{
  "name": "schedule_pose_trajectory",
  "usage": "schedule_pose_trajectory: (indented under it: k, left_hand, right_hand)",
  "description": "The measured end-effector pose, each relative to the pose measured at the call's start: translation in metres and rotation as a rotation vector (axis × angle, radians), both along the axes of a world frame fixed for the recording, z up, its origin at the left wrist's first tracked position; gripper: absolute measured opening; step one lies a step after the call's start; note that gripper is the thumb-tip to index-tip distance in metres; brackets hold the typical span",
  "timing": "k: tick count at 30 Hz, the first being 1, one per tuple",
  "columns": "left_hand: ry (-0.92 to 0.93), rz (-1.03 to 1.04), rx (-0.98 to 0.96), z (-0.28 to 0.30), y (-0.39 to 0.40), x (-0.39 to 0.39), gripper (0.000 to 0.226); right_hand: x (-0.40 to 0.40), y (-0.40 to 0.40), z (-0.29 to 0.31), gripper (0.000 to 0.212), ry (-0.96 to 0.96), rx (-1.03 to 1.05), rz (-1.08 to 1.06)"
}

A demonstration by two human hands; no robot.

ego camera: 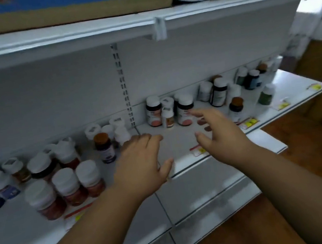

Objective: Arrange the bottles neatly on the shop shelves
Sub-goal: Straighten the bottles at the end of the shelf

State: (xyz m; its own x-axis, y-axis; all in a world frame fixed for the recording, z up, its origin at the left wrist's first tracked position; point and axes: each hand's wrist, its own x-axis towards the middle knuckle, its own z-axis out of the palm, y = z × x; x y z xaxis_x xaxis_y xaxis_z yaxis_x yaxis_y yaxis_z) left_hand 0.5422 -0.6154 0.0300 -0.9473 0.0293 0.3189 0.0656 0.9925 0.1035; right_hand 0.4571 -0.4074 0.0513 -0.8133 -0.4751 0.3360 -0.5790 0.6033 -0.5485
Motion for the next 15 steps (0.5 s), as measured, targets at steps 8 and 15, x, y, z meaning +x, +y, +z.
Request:
schedule_pose_trajectory:
  k: [8,15]
  left_hand:
    - [-0.014,-0.246,0.12,-0.017,0.226,-0.111,0.05]
    - [-0.065,-0.378,0.168,-0.017,0.334,-0.194,0.053]
  right_hand:
    - [-0.05,0.205,0.022,0.038,0.026,-0.141,-0.271]
    - [-0.123,0.29,0.025,0.038,0.005,-0.156,-0.309]
